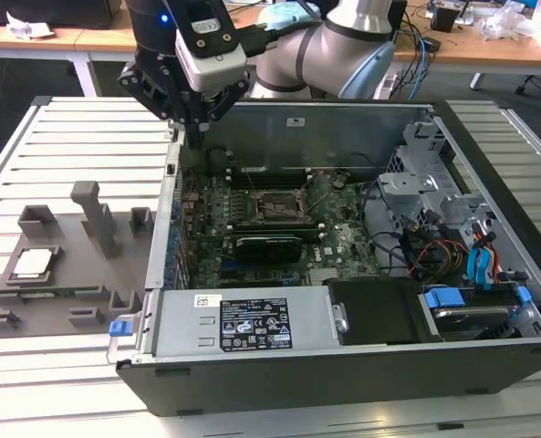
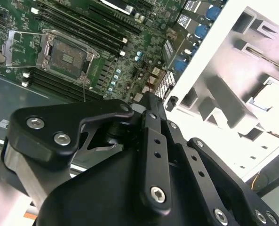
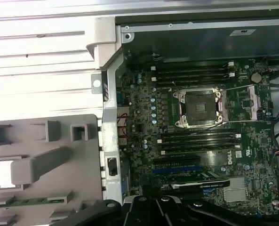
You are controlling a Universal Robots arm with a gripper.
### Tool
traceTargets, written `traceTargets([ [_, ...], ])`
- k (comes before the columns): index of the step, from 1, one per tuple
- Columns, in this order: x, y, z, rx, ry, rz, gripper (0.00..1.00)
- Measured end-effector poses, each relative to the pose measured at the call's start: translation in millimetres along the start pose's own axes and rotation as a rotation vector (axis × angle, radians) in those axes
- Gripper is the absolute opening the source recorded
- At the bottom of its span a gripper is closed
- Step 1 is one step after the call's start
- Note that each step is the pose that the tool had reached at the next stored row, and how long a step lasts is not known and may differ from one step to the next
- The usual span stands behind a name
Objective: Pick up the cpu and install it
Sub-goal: 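Reach for the cpu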
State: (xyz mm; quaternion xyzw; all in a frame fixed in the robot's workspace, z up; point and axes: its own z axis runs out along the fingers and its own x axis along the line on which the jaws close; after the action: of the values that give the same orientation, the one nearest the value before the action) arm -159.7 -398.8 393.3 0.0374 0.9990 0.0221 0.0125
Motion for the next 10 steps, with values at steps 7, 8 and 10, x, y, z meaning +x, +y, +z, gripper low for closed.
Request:
traceTargets([
  [7,22.2,-1.7,-0.4,-0.0001,0.0000,0.000,0.11],
  [8,24.2,-1.8,-0.5,-0.0001,0.0000,0.000,0.11],
  [10,27.3,-2.1,-0.5,-0.0001,-0.0001,0.000,0.11],
])
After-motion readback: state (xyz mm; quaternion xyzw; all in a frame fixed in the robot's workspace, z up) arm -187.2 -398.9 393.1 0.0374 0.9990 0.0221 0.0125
